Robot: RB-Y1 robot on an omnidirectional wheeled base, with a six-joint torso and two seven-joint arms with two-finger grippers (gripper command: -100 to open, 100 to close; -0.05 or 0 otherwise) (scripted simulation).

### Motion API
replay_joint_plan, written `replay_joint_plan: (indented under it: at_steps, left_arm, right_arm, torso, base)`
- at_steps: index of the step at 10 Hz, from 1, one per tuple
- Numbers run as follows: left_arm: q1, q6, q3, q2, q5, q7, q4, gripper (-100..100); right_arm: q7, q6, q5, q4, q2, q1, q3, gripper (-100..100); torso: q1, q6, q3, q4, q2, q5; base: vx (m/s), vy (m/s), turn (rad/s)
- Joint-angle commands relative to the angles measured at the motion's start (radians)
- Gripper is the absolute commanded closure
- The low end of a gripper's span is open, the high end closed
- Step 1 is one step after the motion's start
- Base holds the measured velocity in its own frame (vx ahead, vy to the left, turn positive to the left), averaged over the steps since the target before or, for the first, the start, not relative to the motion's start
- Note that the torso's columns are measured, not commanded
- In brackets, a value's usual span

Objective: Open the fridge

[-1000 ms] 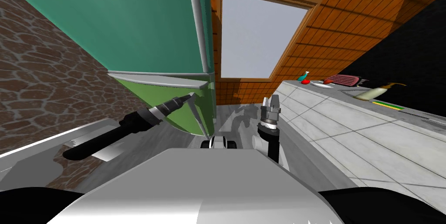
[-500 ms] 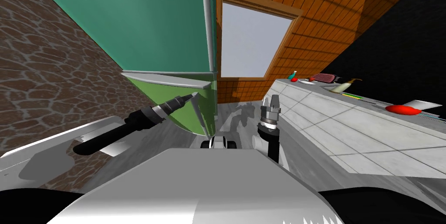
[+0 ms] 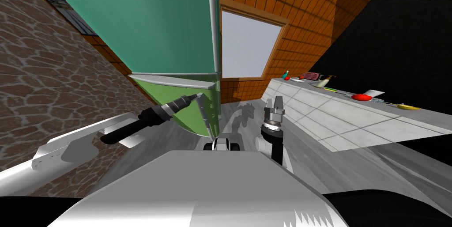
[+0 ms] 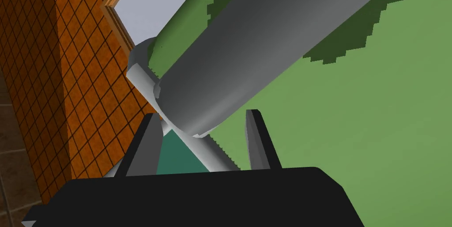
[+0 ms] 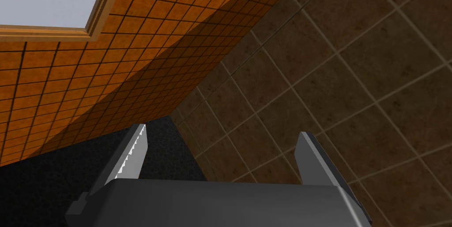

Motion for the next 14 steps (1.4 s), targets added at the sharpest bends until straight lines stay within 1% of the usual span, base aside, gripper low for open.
replay_joint_plan:
  at_steps: [1,2,3,4,5,6,7,8,9,10,11,12,13,14]
  left_arm:
    - [-0.078,0.027,-0.067,0.011,0.001,0.017,0.044,100]
    - [-0.12,0.038,-0.099,0.019,-0.001,0.03,0.08,100]
    - [-0.153,0.038,-0.123,0.019,-0.001,0.03,0.085,100]
    - [-0.179,0.038,-0.129,0.019,-0.001,0.03,0.085,100]
    - [-0.215,0.048,-0.165,0.027,-0.002,0.043,0.117,100]
    - [-0.26,0.048,-0.191,0.027,-0.002,0.043,0.125,100]
    - [-0.302,0.058,-0.219,0.035,-0.004,0.056,0.159,100]
    - [-0.324,0.058,-0.227,0.035,-0.004,0.056,0.166,100]
    - [-0.347,0.058,-0.25,0.035,-0.004,0.056,0.166,100]
    - [-0.39,0.069,-0.278,0.043,-0.006,0.069,0.206,100]
    - [-0.417,0.069,-0.31,0.043,-0.006,0.069,0.206,100]
    - [-0.431,0.069,-0.314,0.043,-0.006,0.069,0.206,100]
    - [-0.472,0.079,-0.359,0.05,-0.008,0.083,0.247,100]
    - [-0.5,0.079,-0.376,0.05,-0.008,0.083,0.247,100]
  right_arm:
    - [0.0,0.0,0.0,0.0,0.0,0.0,0.0,0]
    - [0.0,0.0,0.0,0.0,0.0,0.0,0.0,0]
    - [0.0,0.0,0.0,0.0,0.0,0.0,0.0,0]
    - [0.0,0.0,0.0,0.0,0.0,0.0,0.0,0]
    - [0.0,0.0,0.0,0.0,0.0,0.0,0.0,0]
    - [0.0,0.0,0.0,0.0,0.0,0.0,0.0,0]
    - [0.0,0.0,0.0,0.0,0.0,0.0,0.0,0]
    - [0.0,0.0,0.0,0.0,0.0,0.0,0.0,0]
    - [0.0,0.0,0.0,0.0,0.0,0.0,0.0,0]
    - [0.0,0.0,0.0,0.0,0.0,0.0,0.0,0]
    - [0.0,0.0,0.0,0.0,0.0,0.0,0.0,0]
    - [0.0,0.0,0.0,0.0,0.0,0.0,0.0,0]
    - [0.0,0.0,0.0,0.0,0.0,0.0,0.0,0]
    - [0.0,0.0,0.0,0.0,0.0,0.0,0.0,0]
  torso:
    - [0.002,0.002,0.001,-0.003,0.002,0.002]
    - [0.004,0.0,0.001,-0.002,0.001,0.002]
    - [0.009,0.0,0.003,-0.002,0.004,0.004]
    - [0.006,-0.002,0.001,-0.002,0.001,0.003]
    - [-0.001,-0.002,-0.003,-0.003,-0.006,0.0]
    - [0.003,0.002,-0.002,-0.006,-0.003,0.002]
    - [0.002,0.001,0.0,-0.004,-0.001,0.002]
    - [0.002,0.002,0.003,-0.005,0.004,0.002]
    - [0.001,0.001,0.002,-0.003,0.002,0.001]
    - [-0.003,0.001,-0.002,-0.003,-0.004,-0.001]
    - [-0.007,0.004,0.002,0.003,0.006,-0.004]
    - [-0.009,0.004,0.005,0.006,0.01,-0.005]
    - [-0.011,0.003,0.003,0.006,0.007,-0.006]
    - [-0.009,0.005,0.007,0.007,0.014,-0.005]
  base:
    - [-0.221,0.189,-0.158]
    - [-0.28,0.233,-0.269]
    - [-0.262,0.189,-0.142]
    - [-0.123,0.062,0.033]
    - [-0.195,0.129,-0.222]
    - [-0.213,0.128,-0.16]
    - [-0.286,0.138,-0.226]
    - [-0.264,0.14,-0.139]
    - [-0.129,0.078,0.004]
    - [-0.238,0.085,-0.203]
    - [-0.219,0.107,-0.162]
    - [-0.089,0.084,-0.004]
    - [-0.213,0.126,-0.236]
    - [-0.234,0.126,-0.149]
